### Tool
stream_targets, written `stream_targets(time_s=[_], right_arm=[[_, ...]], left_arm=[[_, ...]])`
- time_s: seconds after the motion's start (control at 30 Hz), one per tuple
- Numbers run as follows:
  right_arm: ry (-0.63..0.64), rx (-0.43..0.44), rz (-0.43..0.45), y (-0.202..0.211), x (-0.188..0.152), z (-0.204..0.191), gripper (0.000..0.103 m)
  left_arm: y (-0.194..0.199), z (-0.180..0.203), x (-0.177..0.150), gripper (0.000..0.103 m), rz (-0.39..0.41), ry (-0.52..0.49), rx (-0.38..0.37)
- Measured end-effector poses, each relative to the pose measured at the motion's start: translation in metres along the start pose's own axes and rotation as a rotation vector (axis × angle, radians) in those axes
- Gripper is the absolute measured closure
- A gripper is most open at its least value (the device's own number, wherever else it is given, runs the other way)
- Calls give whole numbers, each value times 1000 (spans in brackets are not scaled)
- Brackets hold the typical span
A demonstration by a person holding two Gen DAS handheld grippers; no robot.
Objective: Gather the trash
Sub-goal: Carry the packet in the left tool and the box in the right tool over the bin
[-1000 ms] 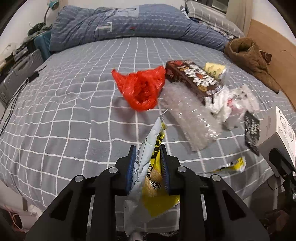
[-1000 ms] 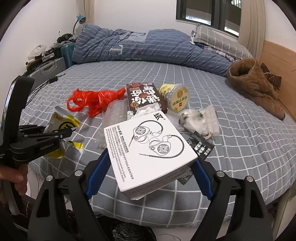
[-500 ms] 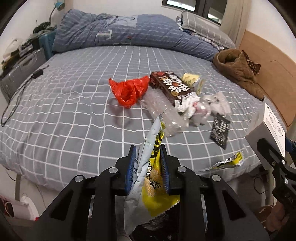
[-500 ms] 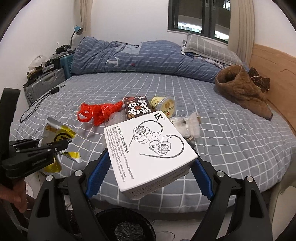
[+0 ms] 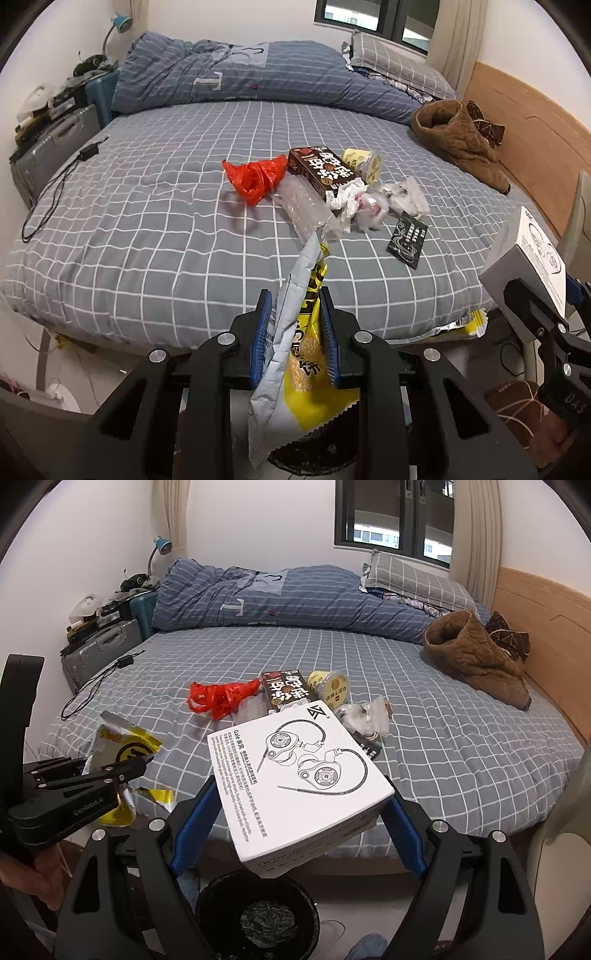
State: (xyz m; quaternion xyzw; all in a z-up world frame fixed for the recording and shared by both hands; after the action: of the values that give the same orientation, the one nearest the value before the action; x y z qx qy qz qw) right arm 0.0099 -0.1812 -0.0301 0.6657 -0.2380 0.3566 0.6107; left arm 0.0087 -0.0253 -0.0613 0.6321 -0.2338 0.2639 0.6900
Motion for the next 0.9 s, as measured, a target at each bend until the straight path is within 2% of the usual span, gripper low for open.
stream_targets(time_s=[0.33, 0.9], right_arm=[[7, 10, -14, 21, -30, -15, 23], [-8, 26, -96, 21, -99, -35, 23]], left_arm=[[16, 6, -34, 78, -1, -22, 17], [5, 6, -109, 78, -75, 0, -8]])
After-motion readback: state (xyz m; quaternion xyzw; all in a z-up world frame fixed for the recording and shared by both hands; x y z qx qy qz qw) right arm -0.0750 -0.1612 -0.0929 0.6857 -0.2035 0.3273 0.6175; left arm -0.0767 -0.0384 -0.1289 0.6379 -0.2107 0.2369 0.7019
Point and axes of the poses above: each gripper's, at about its wrist camera, not at the fingertips, and y roughly against the way its jaws point, z to its right, x to its top, the point moved 10 cm from there along -y, roughly the way its jaws point, and after that the axes turned 1 degree about z, right-handed, at the moved point
